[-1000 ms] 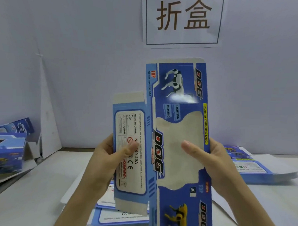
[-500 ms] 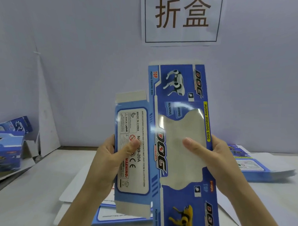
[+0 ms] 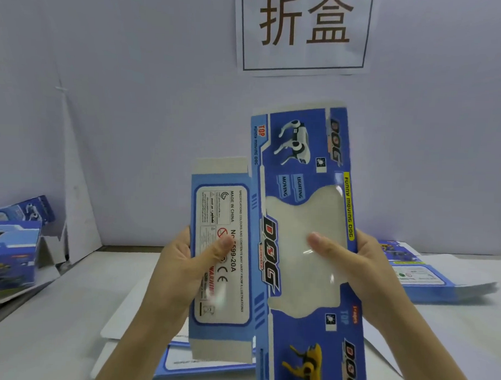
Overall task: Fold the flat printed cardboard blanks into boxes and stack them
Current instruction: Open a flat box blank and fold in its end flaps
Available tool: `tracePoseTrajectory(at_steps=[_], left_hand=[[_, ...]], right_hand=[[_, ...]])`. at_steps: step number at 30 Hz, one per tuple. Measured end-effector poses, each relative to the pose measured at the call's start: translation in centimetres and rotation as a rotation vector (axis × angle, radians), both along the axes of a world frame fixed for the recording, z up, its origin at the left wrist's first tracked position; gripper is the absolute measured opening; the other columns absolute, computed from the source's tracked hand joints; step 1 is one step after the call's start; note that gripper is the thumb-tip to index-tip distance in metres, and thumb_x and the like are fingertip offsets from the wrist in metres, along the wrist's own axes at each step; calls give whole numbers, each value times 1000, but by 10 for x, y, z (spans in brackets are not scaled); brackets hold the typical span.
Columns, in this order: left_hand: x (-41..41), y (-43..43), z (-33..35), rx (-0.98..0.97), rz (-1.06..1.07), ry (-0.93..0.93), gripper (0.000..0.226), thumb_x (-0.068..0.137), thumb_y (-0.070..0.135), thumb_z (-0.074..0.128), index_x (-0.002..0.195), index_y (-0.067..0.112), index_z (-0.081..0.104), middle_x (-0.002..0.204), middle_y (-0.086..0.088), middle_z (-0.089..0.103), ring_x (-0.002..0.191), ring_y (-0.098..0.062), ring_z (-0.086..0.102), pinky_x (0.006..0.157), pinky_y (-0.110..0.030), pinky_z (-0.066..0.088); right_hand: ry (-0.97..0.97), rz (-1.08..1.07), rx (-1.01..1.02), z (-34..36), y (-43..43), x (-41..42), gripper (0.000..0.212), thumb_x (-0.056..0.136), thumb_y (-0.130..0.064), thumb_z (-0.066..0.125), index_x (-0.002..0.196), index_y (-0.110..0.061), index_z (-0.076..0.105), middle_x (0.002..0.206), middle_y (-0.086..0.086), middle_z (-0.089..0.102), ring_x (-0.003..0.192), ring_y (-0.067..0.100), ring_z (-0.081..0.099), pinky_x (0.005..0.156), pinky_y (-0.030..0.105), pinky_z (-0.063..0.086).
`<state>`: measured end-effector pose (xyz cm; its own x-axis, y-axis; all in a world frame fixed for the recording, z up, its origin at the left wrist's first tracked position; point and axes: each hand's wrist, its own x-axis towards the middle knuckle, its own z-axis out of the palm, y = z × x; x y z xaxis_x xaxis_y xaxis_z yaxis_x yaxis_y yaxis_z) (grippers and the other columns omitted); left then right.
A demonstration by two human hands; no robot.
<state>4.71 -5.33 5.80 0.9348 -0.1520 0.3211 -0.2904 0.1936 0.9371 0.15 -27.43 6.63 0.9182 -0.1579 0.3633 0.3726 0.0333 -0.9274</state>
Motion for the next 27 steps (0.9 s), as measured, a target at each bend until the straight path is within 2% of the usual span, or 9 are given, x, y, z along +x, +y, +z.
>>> tracePoseTrajectory(at_steps=[5, 9, 16, 19, 20, 22, 23, 25, 27], left_hand=[[0, -1, -1, 8, 10, -4, 55, 56, 43, 72, 107, 24, 61, 91, -6, 75, 76, -27, 73, 55, -36, 59], [2, 2, 0, 34, 21, 16, 48, 60, 38, 71, 104, 22, 62, 88, -6, 75, 73, -26, 73, 51, -31, 57], [4, 1, -3, 52, 68, -16, 49, 64, 41, 69, 109, 22, 60, 91, -4, 75, 74, -24, 73, 52, -30, 57], [-1, -11, -6, 189, 222, -117, 54, 73, 47, 62, 124, 36, 47, 117, 16, 63, 92, -5, 67, 55, -9, 50], [-5, -16, -6, 259, 286, -172, 63, 75, 48, 60, 134, 41, 38, 125, 25, 50, 102, 4, 58, 59, 0, 44], [-13, -23, -6, 316, 290, -302, 68, 75, 57, 62, 135, 50, 30, 130, 36, 36, 115, 23, 38, 73, 7, 35], [-16, -26, -7, 314, 205, -333, 72, 73, 64, 65, 135, 52, 30, 135, 36, 36, 120, 23, 34, 82, 4, 35], [-21, -30, -8, 257, 2, -275, 93, 57, 75, 68, 139, 47, 34, 137, 25, 47, 124, 8, 45, 95, -12, 40], [-23, -32, -7, 106, -48, -134, 93, 42, 80, 72, 124, 39, 51, 112, 18, 68, 103, -4, 65, 76, -19, 54]], right_hand=[[-32, -7, 7, 0, 1, -1, 35, 66, -31, 81, 95, -17, 69, 85, 6, 76, 72, 24, 73, 52, 26, 55], [-37, -17, 1, -1, 3, 0, 33, 68, -30, 71, 97, -17, 68, 84, 5, 76, 71, 22, 73, 51, 25, 54], [-33, -17, 24, 0, 6, -1, 30, 67, -30, 70, 95, -19, 66, 82, 2, 76, 70, 20, 73, 49, 21, 53], [-99, -78, 30, -2, 14, 0, 24, 68, -32, 71, 91, -23, 69, 82, -2, 76, 71, 16, 73, 51, 18, 53], [-134, -103, 23, -2, 19, 0, 22, 70, -32, 70, 90, -23, 69, 82, -4, 76, 72, 14, 73, 52, 17, 52], [-198, -74, 9, -4, 31, 2, 22, 78, -35, 66, 96, -23, 70, 89, -7, 76, 81, 11, 72, 61, 16, 53], [-227, -3, -29, -6, 37, 2, 27, 85, -40, 63, 105, -24, 69, 98, -9, 75, 92, 8, 70, 72, 16, 53], [-234, 120, -164, -12, 47, 2, 40, 90, -55, 52, 121, -33, 63, 120, -17, 65, 115, 1, 59, 92, 17, 46], [-234, 170, -291, -16, 50, 1, 43, 89, -57, 43, 124, -41, 61, 126, -21, 54, 124, -2, 49, 94, 11, 42]])
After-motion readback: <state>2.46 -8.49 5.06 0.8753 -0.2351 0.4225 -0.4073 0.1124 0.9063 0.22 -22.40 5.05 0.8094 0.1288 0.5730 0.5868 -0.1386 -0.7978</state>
